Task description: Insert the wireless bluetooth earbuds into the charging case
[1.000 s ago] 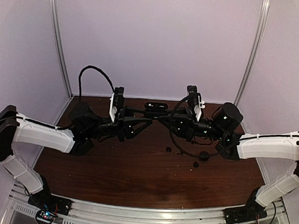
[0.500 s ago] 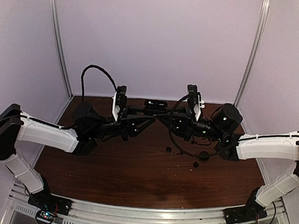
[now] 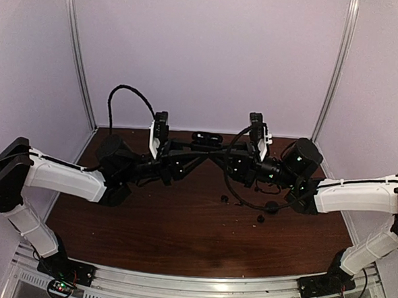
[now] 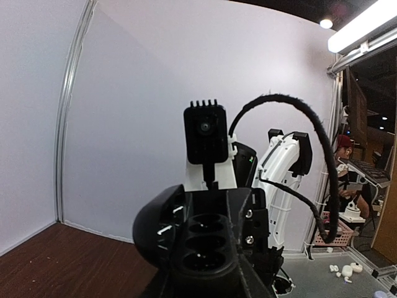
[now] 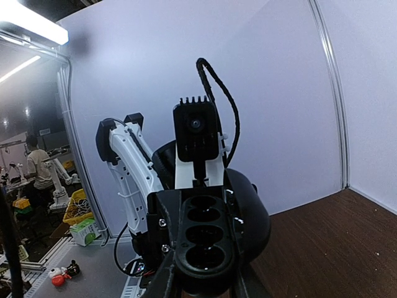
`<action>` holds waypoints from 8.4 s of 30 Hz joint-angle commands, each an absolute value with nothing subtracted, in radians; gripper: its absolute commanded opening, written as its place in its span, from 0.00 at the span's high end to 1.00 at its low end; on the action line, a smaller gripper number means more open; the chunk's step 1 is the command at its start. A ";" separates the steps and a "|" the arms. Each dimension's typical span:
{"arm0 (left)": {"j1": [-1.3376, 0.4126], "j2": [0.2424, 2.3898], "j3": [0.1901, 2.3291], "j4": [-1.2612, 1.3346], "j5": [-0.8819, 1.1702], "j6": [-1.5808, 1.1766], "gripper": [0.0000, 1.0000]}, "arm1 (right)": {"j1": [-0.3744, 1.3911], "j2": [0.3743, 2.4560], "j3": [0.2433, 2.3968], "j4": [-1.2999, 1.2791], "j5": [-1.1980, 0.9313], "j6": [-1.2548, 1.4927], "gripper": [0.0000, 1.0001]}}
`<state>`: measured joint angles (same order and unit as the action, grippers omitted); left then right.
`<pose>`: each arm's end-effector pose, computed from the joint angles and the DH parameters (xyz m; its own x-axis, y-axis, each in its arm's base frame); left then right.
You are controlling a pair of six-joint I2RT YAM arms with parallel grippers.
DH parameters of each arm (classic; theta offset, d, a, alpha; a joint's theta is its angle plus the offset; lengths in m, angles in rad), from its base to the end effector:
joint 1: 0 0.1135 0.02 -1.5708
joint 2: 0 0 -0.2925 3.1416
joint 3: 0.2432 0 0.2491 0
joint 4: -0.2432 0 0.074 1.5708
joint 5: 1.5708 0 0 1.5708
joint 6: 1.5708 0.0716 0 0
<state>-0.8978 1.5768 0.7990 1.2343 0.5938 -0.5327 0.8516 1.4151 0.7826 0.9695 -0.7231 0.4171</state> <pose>0.1904 -0.3032 0.3379 -0.2514 -0.3599 -0.8985 0.9675 -0.0683 -0.2434 0.1789 0.2762 0.3501 -0.1960 0.2372 -0.9515 -0.9801 -0.0787 0.1823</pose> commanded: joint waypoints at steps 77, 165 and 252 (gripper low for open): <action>-0.836 1.434 0.838 0.901 0.448 -0.527 0.57 | 0.879 1.371 0.792 0.755 -0.752 0.204 1.00; -0.890 1.549 0.825 1.208 0.600 -0.521 0.61 | 0.856 1.471 0.800 1.129 -0.749 0.448 1.00; -0.856 1.292 0.537 0.769 0.717 0.068 1.00 | 0.561 1.832 1.140 -0.208 -0.429 -0.050 0.64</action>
<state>-0.8509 1.3052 0.5240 0.7460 0.7147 0.0551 0.5465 1.8065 1.1110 -0.1879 -0.4347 -0.0315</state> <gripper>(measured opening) 0.255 0.368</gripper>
